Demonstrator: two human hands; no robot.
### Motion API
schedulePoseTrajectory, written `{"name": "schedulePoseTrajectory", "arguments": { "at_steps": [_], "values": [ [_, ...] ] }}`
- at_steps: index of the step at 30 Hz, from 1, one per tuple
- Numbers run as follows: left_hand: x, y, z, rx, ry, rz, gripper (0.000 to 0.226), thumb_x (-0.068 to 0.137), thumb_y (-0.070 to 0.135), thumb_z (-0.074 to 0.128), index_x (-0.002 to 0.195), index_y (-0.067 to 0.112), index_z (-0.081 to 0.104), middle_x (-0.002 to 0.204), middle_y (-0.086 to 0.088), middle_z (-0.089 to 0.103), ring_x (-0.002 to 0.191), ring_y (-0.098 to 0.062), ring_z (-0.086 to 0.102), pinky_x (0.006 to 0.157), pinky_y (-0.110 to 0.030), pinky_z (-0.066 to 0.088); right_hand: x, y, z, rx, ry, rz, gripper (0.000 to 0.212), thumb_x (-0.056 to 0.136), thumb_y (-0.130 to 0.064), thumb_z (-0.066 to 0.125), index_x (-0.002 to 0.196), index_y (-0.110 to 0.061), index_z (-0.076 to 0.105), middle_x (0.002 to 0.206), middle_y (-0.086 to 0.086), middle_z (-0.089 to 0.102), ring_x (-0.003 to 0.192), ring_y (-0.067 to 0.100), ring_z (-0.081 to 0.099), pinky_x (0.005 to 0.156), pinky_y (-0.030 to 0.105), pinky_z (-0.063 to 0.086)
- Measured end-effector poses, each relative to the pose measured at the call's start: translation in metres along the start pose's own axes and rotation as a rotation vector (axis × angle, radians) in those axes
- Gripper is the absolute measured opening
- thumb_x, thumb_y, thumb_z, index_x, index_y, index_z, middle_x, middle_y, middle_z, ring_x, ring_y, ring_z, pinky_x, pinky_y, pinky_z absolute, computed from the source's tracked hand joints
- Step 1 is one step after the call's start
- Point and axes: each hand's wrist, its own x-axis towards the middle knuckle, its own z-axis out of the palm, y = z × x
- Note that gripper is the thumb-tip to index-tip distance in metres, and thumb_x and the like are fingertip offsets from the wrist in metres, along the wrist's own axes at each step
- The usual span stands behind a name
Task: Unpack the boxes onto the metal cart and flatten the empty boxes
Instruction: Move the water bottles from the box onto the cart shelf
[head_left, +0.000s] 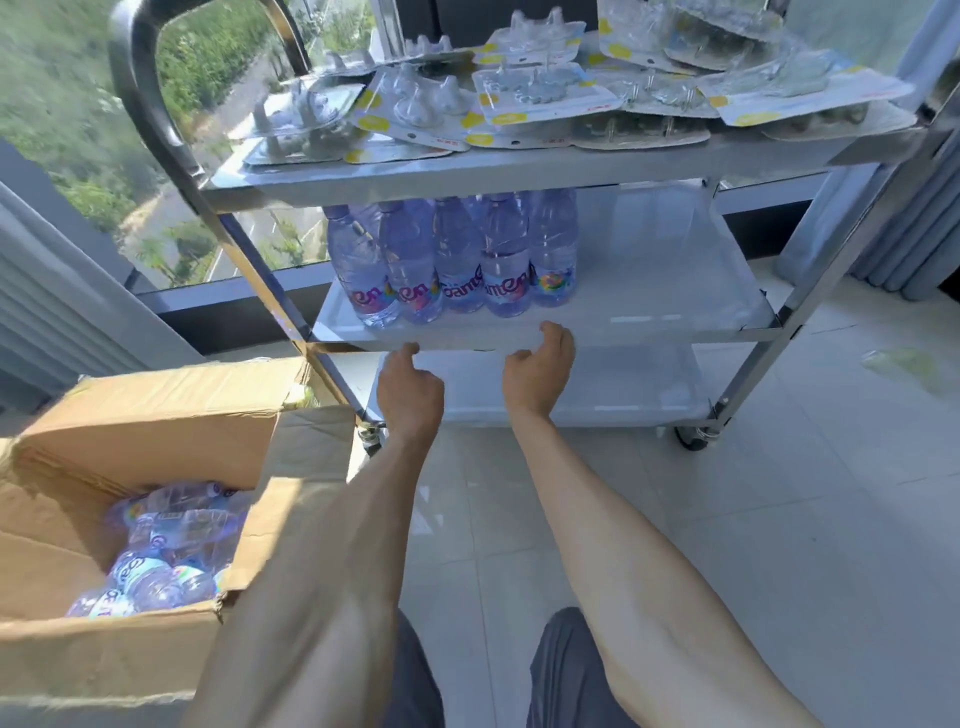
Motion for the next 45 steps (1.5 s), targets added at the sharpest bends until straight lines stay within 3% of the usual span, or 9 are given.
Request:
{"name": "schedulePoseTrajectory", "arguments": {
  "at_steps": [9,17,20,23,27,30,35,42,45],
  "values": [
    [0.015,-0.104,-0.126,0.089,0.1,-0.067,0.038,0.083,0.006,0.054,0.119,0.01,0.064,0.117,-0.014,0.065,0.111,-0.033,0.057,0.09,-0.035,0.042,-0.133,-0.04,0.061,-0.06,-0.287,0.012,0.028,0.081,0.006,0.052,0.105,-0.001,0.065,0.106,0.016,0.069,0.102,0.035,0.06,0.08,0.033,0.039],
    [0.034,-0.263,-0.193,0.225,-0.007,-0.527,0.035,0.083,0.012,0.062,0.117,0.003,0.066,0.124,-0.022,0.063,0.122,-0.038,0.055,0.102,-0.04,0.043,-0.236,-0.103,0.165,-0.085,-0.587,-0.133,0.029,0.087,0.003,0.048,0.108,-0.003,0.067,0.104,0.017,0.071,0.101,0.033,0.064,0.079,0.029,0.046],
    [0.04,-0.312,-0.207,0.319,-0.122,-0.635,0.035,0.084,0.014,0.062,0.117,0.001,0.066,0.125,-0.024,0.063,0.122,-0.04,0.055,0.101,-0.041,0.045,-0.273,-0.098,0.215,-0.276,-0.837,-0.09,0.038,0.084,-0.004,0.051,0.119,-0.011,0.066,0.118,0.017,0.067,0.115,0.033,0.06,0.092,0.031,0.046],
    [0.035,-0.342,-0.212,0.54,-0.398,-0.654,0.04,0.083,0.016,0.061,0.123,0.006,0.063,0.13,-0.018,0.061,0.124,-0.034,0.056,0.099,-0.038,0.046,-0.313,-0.069,0.236,-0.568,-1.024,-0.307,0.031,0.088,-0.009,0.052,0.117,-0.01,0.062,0.12,0.016,0.062,0.123,0.033,0.052,0.096,0.037,0.046],
    [0.033,-0.359,-0.191,0.807,-0.997,-0.72,0.054,0.081,0.044,0.054,0.13,0.02,0.057,0.144,-0.002,0.052,0.129,-0.022,0.052,0.106,-0.034,0.041,-0.327,-0.056,0.232,-0.903,-1.028,-0.625,0.026,0.092,-0.014,0.054,0.112,-0.014,0.069,0.114,0.008,0.07,0.114,0.027,0.063,0.099,0.035,0.045],
    [0.024,-0.341,-0.198,0.864,-1.117,-0.708,0.05,0.088,0.048,0.051,0.133,0.025,0.053,0.144,0.0,0.05,0.132,-0.021,0.049,0.111,-0.034,0.038,-0.327,-0.058,0.23,-1.026,-1.085,-0.663,0.026,0.093,-0.018,0.053,0.114,-0.015,0.069,0.117,0.006,0.069,0.114,0.025,0.064,0.095,0.032,0.047],
    [0.004,-0.332,-0.201,0.847,-1.442,-0.606,0.044,0.084,0.035,0.047,0.12,0.012,0.055,0.121,-0.012,0.058,0.088,-0.029,0.056,0.089,-0.038,0.044,-0.334,-0.053,0.225,-1.116,-1.114,-0.576,0.027,0.087,-0.022,0.055,0.107,-0.017,0.071,0.112,0.003,0.071,0.111,0.024,0.065,0.101,0.037,0.038],
    [-0.049,-0.331,-0.186,0.531,-1.55,-0.845,0.045,0.075,0.038,0.046,0.088,0.004,0.074,0.086,-0.018,0.074,0.086,-0.035,0.065,0.107,-0.045,0.042,-0.32,0.023,0.181,-1.279,-1.115,-0.406,0.031,0.092,-0.025,0.049,0.119,-0.02,0.062,0.124,0.003,0.064,0.12,0.022,0.059,0.109,0.037,0.032],
    [-0.069,-0.349,-0.172,0.375,-1.343,-0.99,0.029,0.084,0.028,0.048,0.082,0.003,0.063,0.066,-0.014,0.07,0.069,-0.027,0.068,0.092,-0.04,0.054,-0.334,0.042,0.165,-1.257,-1.053,-0.342,0.03,0.091,-0.028,0.051,0.118,-0.022,0.063,0.123,0.003,0.065,0.119,0.02,0.06,0.114,0.039,0.023]
  ]
}}
